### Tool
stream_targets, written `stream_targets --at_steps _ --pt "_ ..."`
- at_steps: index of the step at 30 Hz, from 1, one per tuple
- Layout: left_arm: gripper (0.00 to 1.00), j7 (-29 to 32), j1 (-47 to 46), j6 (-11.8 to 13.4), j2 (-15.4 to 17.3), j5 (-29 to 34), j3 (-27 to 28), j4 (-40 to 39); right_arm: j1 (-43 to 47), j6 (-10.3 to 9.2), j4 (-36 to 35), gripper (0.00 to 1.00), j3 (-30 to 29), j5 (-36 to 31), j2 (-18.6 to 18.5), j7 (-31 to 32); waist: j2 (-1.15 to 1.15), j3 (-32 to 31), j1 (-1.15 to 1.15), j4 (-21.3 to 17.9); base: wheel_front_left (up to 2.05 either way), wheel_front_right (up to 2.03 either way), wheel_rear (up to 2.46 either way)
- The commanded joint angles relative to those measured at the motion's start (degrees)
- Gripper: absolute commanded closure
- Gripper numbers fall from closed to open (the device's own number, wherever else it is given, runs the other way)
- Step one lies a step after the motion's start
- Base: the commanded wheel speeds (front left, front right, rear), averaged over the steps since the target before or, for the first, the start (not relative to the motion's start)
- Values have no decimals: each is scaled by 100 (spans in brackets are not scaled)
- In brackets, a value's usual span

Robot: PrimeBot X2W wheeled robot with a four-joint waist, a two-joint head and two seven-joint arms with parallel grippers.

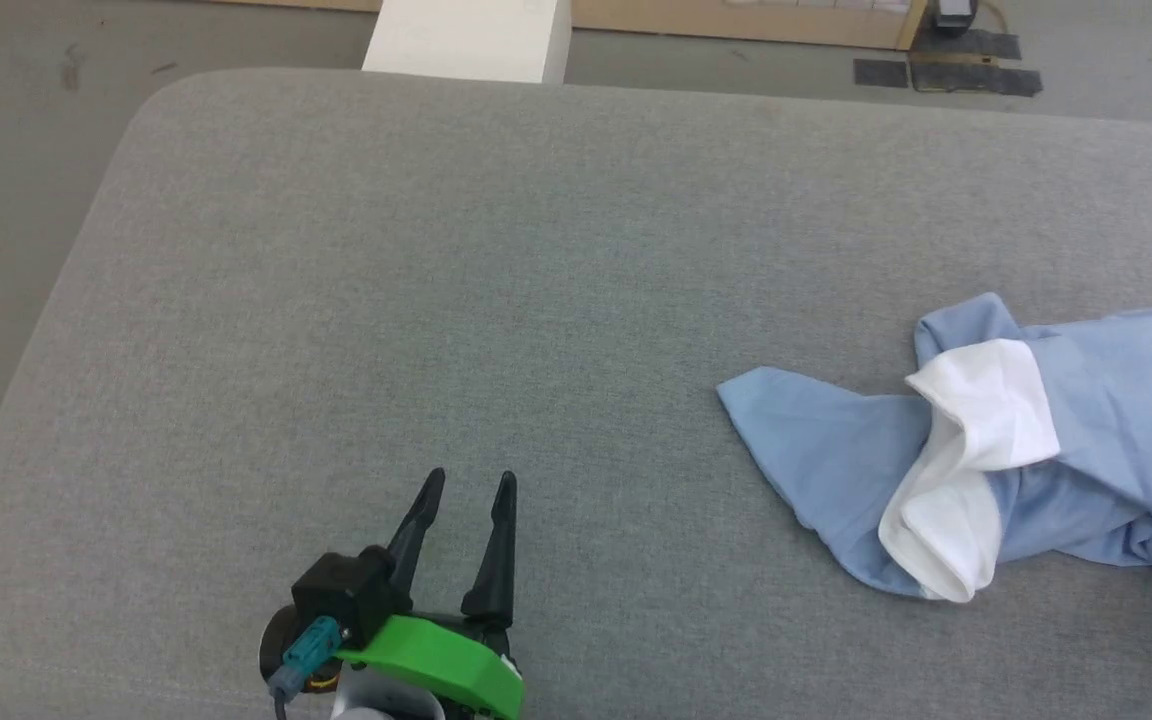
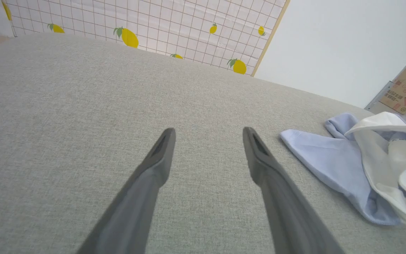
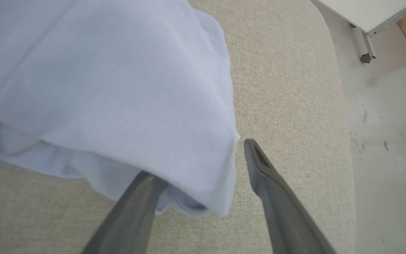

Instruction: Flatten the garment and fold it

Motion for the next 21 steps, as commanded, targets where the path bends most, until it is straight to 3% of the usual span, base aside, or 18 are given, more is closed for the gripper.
stream_targets --at_steps 1,8,13,17,21 --pt "0 -22 40 -28 -8 -20 9 11 -145 -10 -191 0 36 165 51 127 0 -83 0 -49 0 0 0" --pt "0 -22 98 12 -8 -111 8 -43 -387 -10 -2116 0 83 1315 355 778 0 -214 0 -65 0 0 0" --pt "0 -22 106 7 -8 -137 -30 -58 -531 -10 -3174 0 748 1574 520 1223 0 -203 0 62 0 0 0" --pt "0 -22 77 21 -8 -171 -77 -67 -746 -10 -3264 0 1410 1742 625 1564 0 -135 0 226 0 0 0" --pt "0 -22 29 41 -8 -221 -150 -65 -1000 -10 -2762 0 2164 1745 499 2057 0 -37 0 426 0 0 0"
